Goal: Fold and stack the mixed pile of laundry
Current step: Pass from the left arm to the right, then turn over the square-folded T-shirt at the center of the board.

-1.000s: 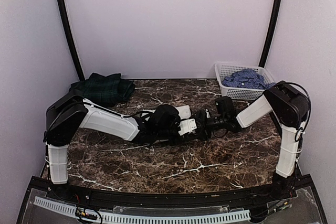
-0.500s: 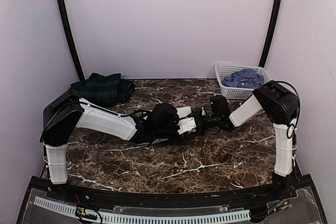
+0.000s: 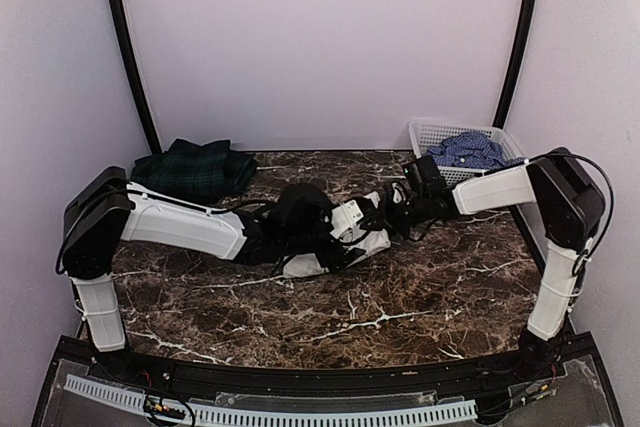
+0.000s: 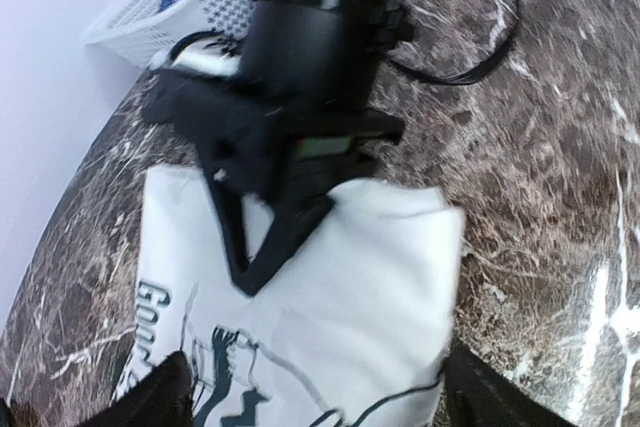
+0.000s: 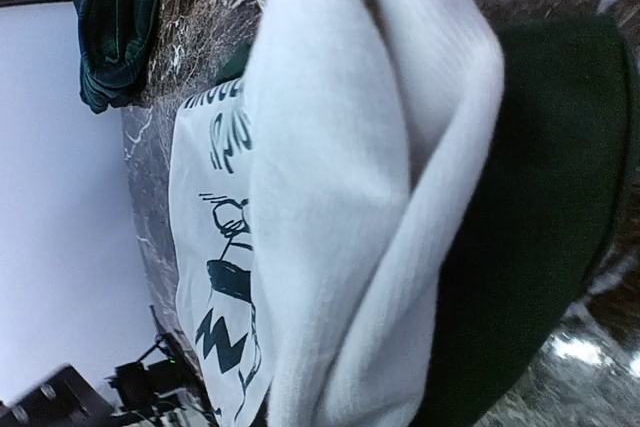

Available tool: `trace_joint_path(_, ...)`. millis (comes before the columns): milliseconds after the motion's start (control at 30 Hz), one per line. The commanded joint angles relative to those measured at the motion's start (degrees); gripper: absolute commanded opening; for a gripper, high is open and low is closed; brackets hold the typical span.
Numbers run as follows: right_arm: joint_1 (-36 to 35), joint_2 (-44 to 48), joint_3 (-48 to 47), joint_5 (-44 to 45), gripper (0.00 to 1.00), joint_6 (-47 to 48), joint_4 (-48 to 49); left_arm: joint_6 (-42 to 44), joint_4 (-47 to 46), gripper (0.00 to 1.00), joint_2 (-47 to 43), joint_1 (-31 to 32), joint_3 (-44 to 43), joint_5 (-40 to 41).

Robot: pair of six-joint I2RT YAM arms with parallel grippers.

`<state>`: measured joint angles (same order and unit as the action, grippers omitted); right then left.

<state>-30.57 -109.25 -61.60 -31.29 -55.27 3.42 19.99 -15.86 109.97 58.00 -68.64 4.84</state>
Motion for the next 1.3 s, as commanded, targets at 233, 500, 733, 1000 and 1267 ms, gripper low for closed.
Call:
trace_joint_path(233,2.46,17.66,-11.11,25.15,0.0,35.06,-41.81,-21.25,2.52,0.99,-15.6,-8.06,6.72,-1.31)
trace_joint_path(500,2.7,23.69,-22.47,48.66,0.0,43.06,-60.76,-22.31,2.19,0.99,-18.72,-9.11,9.24,-1.1)
trace_joint_path(733,0.38,18.63,-26.1,63.73,0.0,45.53,-69.78,-22.41,3.39,0.99,-20.52,-10.19,10.42,1.53)
trace_joint_path(1000,-11.95,-0.59,-39.34,62.77,0.0,41.94,-72.66,-25.08,5.38,0.99,-23.35,-11.92,12.59,3.55)
trace_joint_path(1267,-23.07,-26.61,-64.66,52.37,0.01,37.34,-73.06,-34.38,10.61,0.99,-28.04,-17.84,14.03,4.86)
